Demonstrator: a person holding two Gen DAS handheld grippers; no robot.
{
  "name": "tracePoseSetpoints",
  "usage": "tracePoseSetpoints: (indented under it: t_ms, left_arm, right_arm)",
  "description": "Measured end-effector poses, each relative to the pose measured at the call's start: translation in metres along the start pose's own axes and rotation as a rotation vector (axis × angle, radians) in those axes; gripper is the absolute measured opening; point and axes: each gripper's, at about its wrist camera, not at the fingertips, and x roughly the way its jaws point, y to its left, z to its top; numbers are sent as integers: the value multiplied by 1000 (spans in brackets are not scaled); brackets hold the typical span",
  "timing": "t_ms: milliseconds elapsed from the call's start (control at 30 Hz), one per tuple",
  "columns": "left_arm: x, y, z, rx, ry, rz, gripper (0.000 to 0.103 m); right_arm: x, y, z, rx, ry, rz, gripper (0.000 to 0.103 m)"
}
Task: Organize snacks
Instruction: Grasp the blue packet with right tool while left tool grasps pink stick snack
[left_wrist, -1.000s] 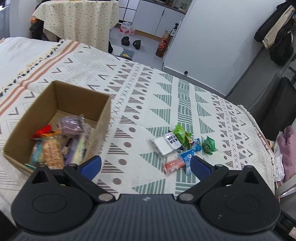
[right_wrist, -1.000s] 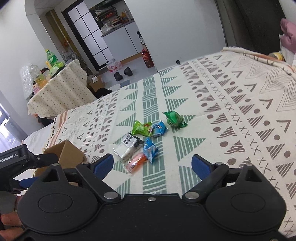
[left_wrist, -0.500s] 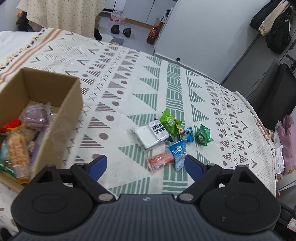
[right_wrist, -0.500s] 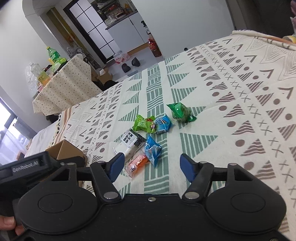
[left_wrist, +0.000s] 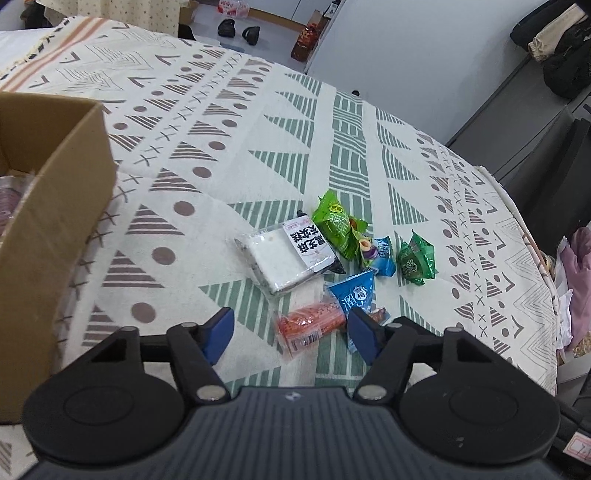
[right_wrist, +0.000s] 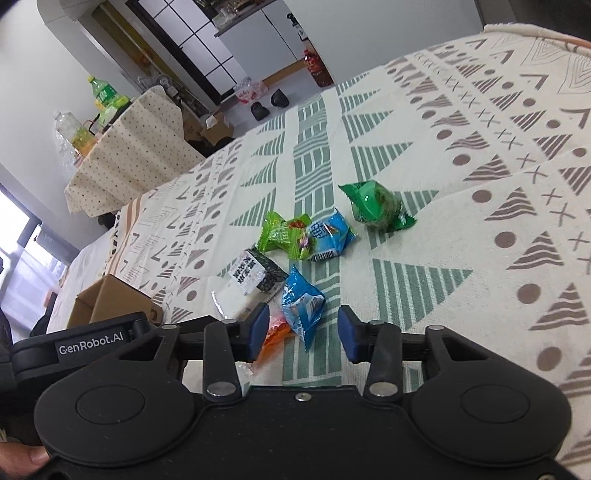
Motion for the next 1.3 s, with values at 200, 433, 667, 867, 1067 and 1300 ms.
tracePoseSetpoints:
  t_ms: [200, 433, 667, 867, 1067, 1300]
  left_arm:
    - [17, -1, 7, -11, 0, -19, 47]
    - [31, -6, 6, 3, 13, -25, 38]
    - [34, -10, -3, 23, 68, -48, 38]
    - [35, -24, -12, 91, 85, -37, 45]
    - [39, -34, -16, 142, 53, -15, 47]
    - [44, -35, -16, 159, 48, 5, 27]
  right_arm:
    - [17, -6, 3, 11, 17, 1, 31]
    - [20, -10, 0, 12, 14, 11, 7]
    - [6, -12, 1, 31, -23, -11, 4]
    - [-7, -17, -4, 43, -26, -80, 4]
    - [-13, -20, -5, 44, -24, -101, 23]
    - [-4, -22, -4, 49, -17, -86, 45]
